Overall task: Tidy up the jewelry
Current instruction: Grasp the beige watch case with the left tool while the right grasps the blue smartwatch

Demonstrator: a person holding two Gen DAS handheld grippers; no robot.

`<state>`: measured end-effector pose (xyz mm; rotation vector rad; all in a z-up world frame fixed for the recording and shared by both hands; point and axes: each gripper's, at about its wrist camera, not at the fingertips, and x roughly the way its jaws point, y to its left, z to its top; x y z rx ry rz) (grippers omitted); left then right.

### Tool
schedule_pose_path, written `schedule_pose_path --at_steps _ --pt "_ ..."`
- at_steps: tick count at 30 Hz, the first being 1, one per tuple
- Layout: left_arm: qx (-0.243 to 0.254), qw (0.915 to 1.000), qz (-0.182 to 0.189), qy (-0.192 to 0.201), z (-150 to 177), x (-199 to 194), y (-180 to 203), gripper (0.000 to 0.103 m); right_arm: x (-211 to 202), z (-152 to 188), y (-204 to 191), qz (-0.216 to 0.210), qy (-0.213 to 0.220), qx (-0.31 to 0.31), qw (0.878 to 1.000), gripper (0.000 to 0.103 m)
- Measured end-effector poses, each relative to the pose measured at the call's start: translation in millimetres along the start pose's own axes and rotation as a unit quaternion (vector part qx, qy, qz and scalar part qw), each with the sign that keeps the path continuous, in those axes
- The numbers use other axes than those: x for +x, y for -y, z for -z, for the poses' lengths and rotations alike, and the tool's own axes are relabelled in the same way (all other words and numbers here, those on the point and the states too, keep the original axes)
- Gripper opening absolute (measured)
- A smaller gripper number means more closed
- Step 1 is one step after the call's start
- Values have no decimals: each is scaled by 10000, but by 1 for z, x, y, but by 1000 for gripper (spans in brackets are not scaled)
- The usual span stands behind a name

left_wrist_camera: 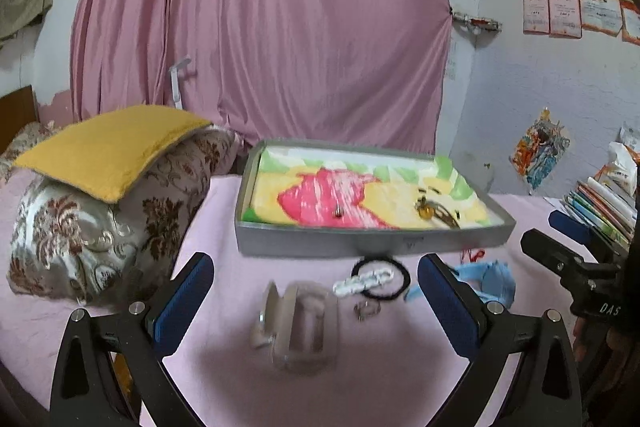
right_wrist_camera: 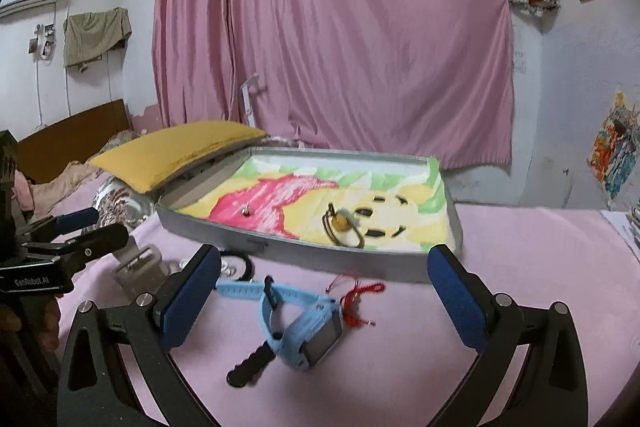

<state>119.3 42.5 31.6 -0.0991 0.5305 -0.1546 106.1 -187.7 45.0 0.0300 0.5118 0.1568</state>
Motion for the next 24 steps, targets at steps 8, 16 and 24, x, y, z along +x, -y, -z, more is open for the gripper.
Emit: schedule_pose_path --at_steps 8,16,24 --pt "-307 9974 -61 -654 11 20 -14 102 23 11 -4 9 -856 66 9963 101" --pt "-553 9892 -114 -1356 21 43 -20 102 41 24 0 -100 -1340 387 9902 98" --pt "-300 9873 -203 -1549 22 51 -14 77 45 26 -1 -159 -1460 529 9877 68"
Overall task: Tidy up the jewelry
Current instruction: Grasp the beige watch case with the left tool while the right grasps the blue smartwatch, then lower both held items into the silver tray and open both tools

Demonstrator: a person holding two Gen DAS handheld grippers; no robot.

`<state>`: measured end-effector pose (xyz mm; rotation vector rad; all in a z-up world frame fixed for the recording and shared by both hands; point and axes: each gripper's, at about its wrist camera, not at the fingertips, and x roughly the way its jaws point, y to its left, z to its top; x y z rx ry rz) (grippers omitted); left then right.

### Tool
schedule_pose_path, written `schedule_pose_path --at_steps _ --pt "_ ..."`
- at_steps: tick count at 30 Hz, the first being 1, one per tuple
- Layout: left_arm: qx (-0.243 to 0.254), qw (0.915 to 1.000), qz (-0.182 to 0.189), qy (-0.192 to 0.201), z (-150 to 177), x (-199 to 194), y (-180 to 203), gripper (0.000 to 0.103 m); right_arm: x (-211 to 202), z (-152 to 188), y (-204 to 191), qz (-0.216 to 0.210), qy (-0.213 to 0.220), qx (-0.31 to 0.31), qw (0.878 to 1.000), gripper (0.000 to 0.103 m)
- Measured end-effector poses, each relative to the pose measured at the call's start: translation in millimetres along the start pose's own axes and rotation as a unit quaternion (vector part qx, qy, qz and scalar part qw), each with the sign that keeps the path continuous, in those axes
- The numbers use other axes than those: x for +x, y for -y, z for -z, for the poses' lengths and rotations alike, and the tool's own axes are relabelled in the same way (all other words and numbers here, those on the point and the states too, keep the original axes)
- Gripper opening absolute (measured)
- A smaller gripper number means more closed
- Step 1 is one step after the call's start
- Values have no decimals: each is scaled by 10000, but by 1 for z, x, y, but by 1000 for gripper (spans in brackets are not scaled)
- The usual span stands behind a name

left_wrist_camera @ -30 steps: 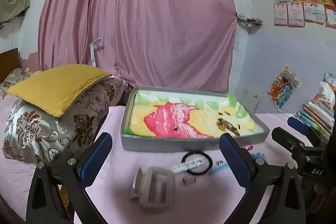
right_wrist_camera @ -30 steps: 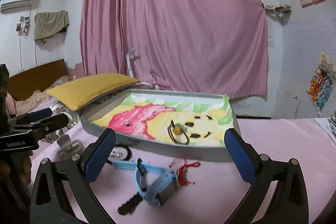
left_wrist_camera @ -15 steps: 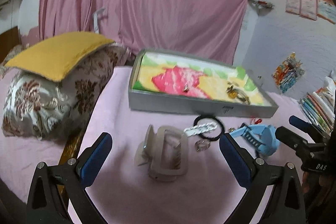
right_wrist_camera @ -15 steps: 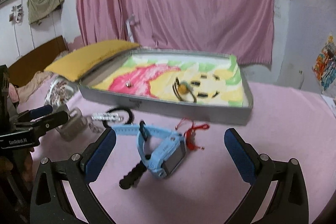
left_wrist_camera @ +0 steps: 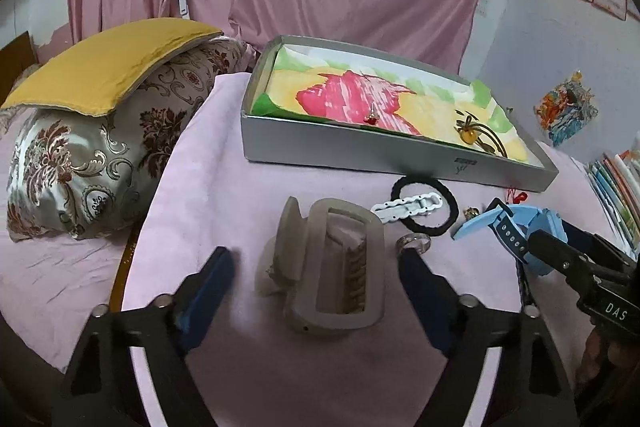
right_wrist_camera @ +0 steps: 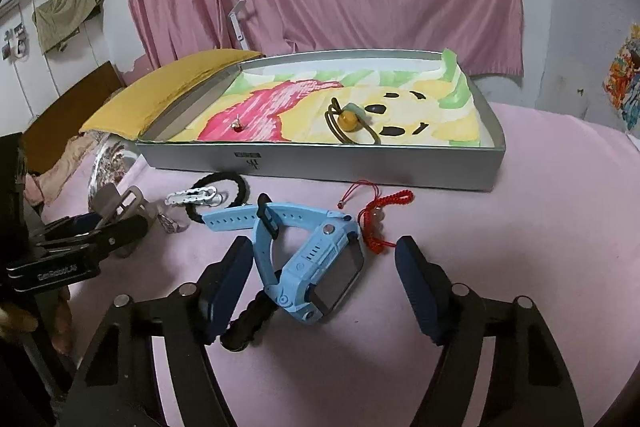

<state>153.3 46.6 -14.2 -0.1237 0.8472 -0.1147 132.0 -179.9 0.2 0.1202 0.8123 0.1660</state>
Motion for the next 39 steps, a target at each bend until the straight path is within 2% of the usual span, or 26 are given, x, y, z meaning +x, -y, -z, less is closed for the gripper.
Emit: schedule_pose_path --at_steps 2,6,11,14,19,21,24,33,36,39 --pt "-18 10000 21 -7 -1 0 -1 72 1 0 -1 -9 -30 16 10000 67" --pt "-19 10000 33 -24 -3 1 0 59 5 -1 -3 -80 -112 71 9999 58" --pt "-16 10000 24 -11 -3 -1 3 58 4 0 -2 -40 -73 138 9999 50" --pt "102 9998 -44 153 -3 -7 8 48 3 1 0 -67 -62 186 9998 47" --pt "260 9995 -86 139 0 -10 15 48 4 4 1 -108 -86 170 9998 46" --pt "250 9996 -58 136 1 -11 16 48 9 6 -1 -182 -260 114 9994 46" --pt "254 9996 3 128 3 -13 18 48 9 6 -2 -143 -217 105 9996 44" --pt "164 9983 503 240 15 -19 29 48 6 10 1 -319 -82 156 9993 43" --pt "159 9962 744 415 18 -24 35 48 -1 12 0 -420 91 96 9990 42" --pt "201 9933 852 760 20 -34 40 48 -9 12 2 -505 338 133 9981 42"
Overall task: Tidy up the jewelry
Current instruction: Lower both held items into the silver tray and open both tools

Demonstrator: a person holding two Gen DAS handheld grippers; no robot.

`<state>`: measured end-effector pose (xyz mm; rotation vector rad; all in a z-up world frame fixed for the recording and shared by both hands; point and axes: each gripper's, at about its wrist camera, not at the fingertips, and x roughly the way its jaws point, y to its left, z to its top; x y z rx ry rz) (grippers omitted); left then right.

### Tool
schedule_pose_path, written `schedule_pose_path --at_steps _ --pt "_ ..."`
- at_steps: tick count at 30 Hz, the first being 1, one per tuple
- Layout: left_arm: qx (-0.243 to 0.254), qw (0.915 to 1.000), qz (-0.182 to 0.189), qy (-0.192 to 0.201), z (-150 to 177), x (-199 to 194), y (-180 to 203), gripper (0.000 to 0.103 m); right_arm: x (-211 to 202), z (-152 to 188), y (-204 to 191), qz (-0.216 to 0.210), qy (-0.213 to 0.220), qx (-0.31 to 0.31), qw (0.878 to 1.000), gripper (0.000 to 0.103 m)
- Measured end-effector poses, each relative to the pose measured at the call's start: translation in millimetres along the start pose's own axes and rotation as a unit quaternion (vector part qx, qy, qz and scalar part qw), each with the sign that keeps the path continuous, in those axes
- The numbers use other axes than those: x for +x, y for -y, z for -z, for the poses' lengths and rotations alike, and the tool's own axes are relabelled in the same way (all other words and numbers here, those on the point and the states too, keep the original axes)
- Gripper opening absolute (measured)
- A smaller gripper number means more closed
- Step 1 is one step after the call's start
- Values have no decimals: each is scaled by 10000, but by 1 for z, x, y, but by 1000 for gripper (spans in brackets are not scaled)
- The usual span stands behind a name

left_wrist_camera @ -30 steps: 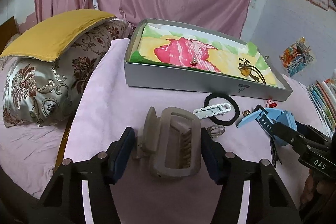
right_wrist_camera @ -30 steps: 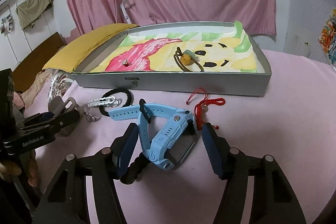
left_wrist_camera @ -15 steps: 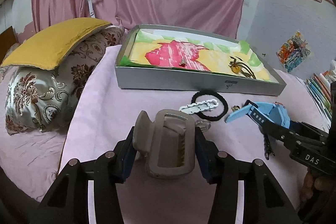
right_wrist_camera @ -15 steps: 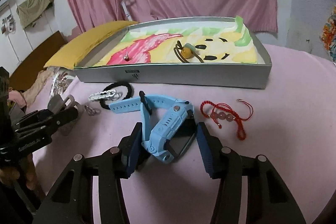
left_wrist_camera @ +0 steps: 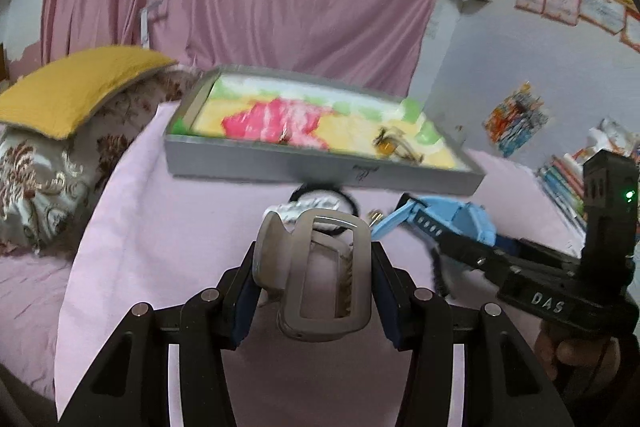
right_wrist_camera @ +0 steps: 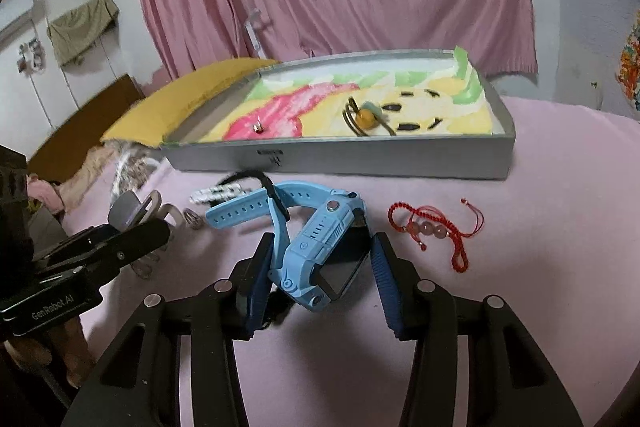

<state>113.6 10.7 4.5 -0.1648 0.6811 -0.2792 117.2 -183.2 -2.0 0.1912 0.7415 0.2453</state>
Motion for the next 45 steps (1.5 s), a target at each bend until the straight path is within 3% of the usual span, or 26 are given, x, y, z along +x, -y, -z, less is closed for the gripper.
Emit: schedule_pose_path --at_steps 8,17,25,32,38,45 --pt "-62 9967 25 807 -21 -13 8 48 -27 -21 -4 -111 939 -152 9954 42" --pt "22 9855 -31 1698 -61 -10 17 48 -46 -60 -18 236 1883 -737 9791 42" --pt "289 9782 -192 2049 -90 8 26 48 -36 -88 -19 540 2256 -999 9676 42" --pt "186 9857 -294 1652 -112 45 24 48 2 -106 -6 652 1857 -778 9773 42" --pt "2 9956 -216 916 -120 80 21 48 33 -111 12 1024 1222 -475 9861 43" --pt "-61 9999 -65 73 -116 116 25 48 56 -115 37 1017 556 -93 9932 43"
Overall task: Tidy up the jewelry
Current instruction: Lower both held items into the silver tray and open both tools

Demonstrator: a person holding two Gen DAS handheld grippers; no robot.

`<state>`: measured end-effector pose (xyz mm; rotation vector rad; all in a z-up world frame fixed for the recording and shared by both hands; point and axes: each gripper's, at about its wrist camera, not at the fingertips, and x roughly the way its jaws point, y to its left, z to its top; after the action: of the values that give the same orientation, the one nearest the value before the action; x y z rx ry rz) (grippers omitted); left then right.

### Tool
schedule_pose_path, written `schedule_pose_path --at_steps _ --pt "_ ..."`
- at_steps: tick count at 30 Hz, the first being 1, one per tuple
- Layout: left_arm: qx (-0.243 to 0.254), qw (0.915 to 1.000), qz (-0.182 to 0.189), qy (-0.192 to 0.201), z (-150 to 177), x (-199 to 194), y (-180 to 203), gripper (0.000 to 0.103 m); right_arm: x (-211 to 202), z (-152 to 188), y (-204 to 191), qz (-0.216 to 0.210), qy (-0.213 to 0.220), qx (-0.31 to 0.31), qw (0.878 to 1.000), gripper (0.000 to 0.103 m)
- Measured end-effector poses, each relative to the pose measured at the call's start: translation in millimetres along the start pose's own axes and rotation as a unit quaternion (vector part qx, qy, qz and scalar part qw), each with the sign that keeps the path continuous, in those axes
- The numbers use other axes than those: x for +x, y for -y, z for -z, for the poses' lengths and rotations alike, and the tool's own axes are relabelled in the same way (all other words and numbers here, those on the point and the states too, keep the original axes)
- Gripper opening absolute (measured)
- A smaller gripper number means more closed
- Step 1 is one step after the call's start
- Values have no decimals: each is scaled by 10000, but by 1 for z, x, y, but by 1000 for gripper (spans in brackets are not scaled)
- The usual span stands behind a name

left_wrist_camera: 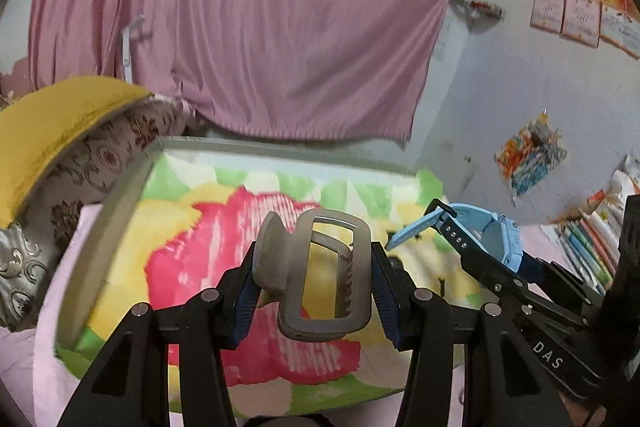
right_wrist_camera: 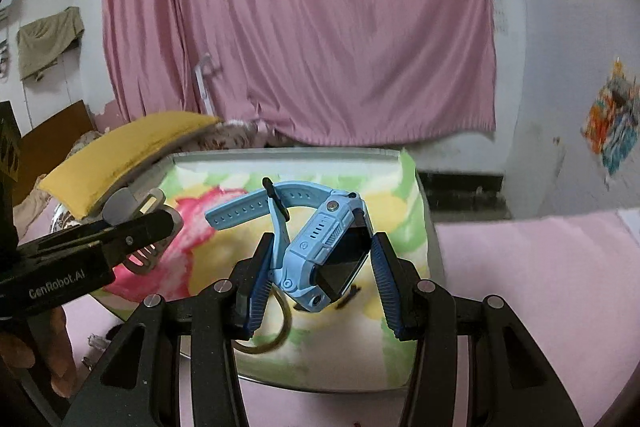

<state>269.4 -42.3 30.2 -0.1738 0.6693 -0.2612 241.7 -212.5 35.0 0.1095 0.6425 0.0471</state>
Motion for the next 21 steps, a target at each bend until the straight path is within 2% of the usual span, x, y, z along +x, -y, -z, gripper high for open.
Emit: schedule_pose_path --at_steps 4,12,21 --pt "75 9991 -127 -392 5 15 2 48 12 2 5 -55 -232 80 9997 43" --pt "90 9959 -301 -849 10 31 1 48 33 9 9 -216 -710 235 9970 43" --pt "88 9953 -317 -914 9 30 1 49 37 14 7 -185 -829 165 9962 45"
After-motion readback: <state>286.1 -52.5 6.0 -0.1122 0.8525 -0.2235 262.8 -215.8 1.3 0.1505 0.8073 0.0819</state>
